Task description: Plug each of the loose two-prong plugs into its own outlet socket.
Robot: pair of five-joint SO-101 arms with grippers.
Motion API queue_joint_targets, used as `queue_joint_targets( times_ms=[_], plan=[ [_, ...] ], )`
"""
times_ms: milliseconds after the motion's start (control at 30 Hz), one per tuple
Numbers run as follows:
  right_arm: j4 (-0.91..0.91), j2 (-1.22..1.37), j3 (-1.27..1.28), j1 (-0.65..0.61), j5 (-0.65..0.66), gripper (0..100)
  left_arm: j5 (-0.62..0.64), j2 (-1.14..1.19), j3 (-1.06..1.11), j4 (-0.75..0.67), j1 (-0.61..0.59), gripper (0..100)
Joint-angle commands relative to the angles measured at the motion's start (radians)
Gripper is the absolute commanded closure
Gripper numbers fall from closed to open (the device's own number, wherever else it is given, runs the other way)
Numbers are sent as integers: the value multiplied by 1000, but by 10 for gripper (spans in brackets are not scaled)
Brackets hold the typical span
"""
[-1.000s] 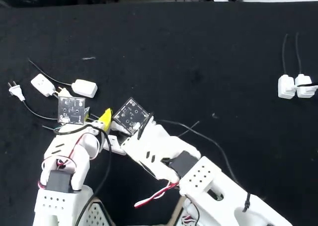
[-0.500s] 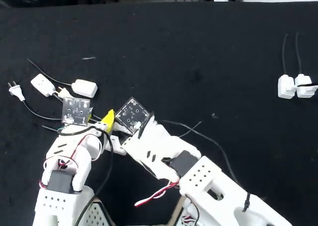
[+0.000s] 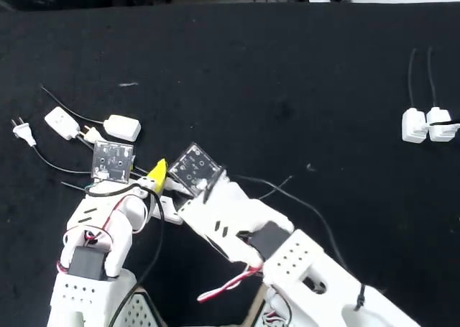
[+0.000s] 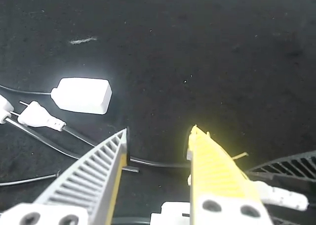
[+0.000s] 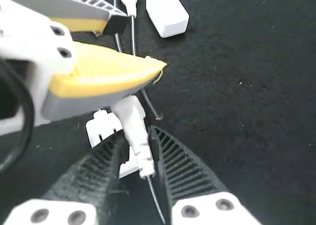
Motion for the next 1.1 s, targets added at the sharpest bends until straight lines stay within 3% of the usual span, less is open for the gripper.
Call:
queue_joint_targets(
  times_ms=[0, 600, 700, 833, 933, 1067],
  plan=[
    [-18, -173, 5, -18, -3, 988, -15, 6, 7, -2, 45, 794],
    [-12, -252, 53, -57, 6, 988, -15, 6, 7, -2, 44, 794],
    [55, -262, 44, 17, 71, 988, -17, 5, 7, 6, 31, 794],
    [249, -236, -65, 204, 95, 985, -9, 3, -4, -2, -73, 794],
    [365, -154, -136, 212, 124, 914, 31, 3, -13, -25, -145, 795],
    [382, 56, -203, 173, 239, 809, 109, 3, -21, -29, -222, 795]
  ],
)
